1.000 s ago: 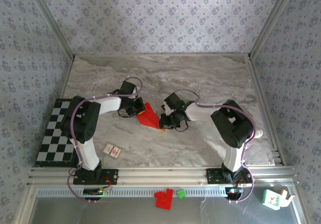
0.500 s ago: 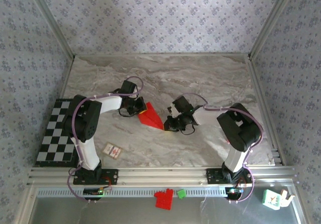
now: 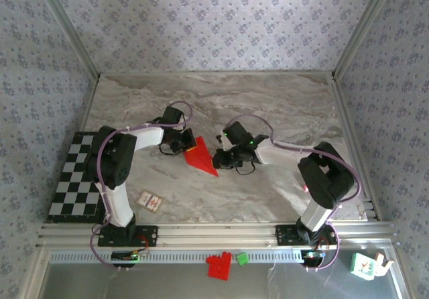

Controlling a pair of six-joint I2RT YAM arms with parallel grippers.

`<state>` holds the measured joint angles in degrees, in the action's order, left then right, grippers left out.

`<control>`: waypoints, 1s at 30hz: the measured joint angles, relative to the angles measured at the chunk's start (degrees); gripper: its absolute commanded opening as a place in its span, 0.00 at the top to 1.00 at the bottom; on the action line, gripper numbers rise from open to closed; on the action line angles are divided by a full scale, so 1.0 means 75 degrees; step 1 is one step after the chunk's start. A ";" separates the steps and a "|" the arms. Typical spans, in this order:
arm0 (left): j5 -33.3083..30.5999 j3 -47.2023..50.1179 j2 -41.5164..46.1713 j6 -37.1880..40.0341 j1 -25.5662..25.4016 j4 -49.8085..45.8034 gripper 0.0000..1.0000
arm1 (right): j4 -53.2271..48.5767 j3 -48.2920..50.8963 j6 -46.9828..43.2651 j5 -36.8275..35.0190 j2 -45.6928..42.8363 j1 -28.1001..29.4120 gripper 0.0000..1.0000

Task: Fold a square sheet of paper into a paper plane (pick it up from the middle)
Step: Fourth fold the wing at the center of the table.

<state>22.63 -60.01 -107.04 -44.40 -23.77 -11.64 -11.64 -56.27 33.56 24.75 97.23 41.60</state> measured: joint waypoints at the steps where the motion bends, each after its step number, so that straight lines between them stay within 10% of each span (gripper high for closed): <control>1: -0.0003 -0.0015 0.0000 0.0000 -0.0003 -0.0023 0.94 | 0.0055 -0.0178 0.0003 -0.0023 0.0178 0.0055 0.92; 21: -0.0181 -0.0216 0.0842 -0.0052 -0.0035 -0.0629 0.62 | 0.0501 -0.0344 0.0420 0.0090 0.1329 -0.0099 0.92; 30: -0.0341 0.1061 0.2547 -0.0804 0.0029 0.0047 0.41 | 0.0772 -0.0265 0.0600 0.0181 0.0740 -0.0152 0.65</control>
<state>20.08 -52.05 -87.94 -50.43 -23.55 -11.29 -5.85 -58.26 38.06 26.11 102.78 40.47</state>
